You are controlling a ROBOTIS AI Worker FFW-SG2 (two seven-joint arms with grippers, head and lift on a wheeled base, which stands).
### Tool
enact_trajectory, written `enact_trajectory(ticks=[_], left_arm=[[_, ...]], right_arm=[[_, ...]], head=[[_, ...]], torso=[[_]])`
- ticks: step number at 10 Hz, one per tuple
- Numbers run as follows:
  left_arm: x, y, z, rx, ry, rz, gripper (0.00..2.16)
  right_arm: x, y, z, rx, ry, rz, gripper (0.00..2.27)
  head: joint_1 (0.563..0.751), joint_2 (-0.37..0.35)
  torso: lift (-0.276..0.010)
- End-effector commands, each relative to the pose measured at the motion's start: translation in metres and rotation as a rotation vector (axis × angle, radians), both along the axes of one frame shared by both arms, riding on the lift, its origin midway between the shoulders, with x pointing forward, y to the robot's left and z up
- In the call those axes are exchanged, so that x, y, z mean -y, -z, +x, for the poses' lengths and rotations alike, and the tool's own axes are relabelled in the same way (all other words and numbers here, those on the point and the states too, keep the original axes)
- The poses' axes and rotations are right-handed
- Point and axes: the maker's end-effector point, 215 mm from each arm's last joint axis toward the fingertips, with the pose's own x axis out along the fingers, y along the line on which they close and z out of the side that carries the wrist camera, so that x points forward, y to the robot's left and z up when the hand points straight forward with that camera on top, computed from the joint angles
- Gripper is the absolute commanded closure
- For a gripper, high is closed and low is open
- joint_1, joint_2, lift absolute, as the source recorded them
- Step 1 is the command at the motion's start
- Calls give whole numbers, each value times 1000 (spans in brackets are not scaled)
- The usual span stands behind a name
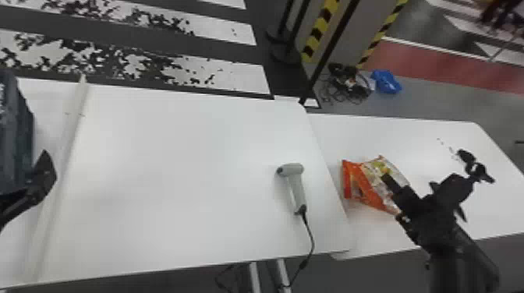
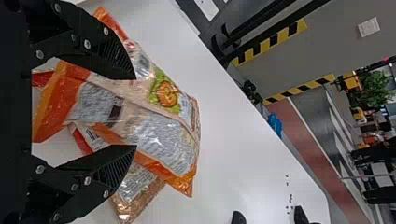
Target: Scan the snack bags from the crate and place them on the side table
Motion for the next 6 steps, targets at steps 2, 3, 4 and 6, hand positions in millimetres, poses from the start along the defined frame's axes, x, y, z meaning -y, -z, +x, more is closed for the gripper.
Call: enact_trajectory(ticks=[2, 3, 4, 6], left_arm=[[0, 1, 0, -2, 0, 1, 66], [0, 3, -1, -5, -2, -2, 66], [3, 2, -1, -4, 1, -4, 66], [2, 2, -1, -4, -3, -1, 66]], right_arm=[[-34, -48, 8, 66, -70, -114, 63], [-66, -71, 9, 115, -115, -153, 73], [-105, -92, 15, 146, -184, -221, 76], [-190, -146, 27, 273, -308, -336, 80]], head=[[695, -350], [695, -350], [695, -350], [695, -343]], torso=[[-50], [-50], [-50], [-50]])
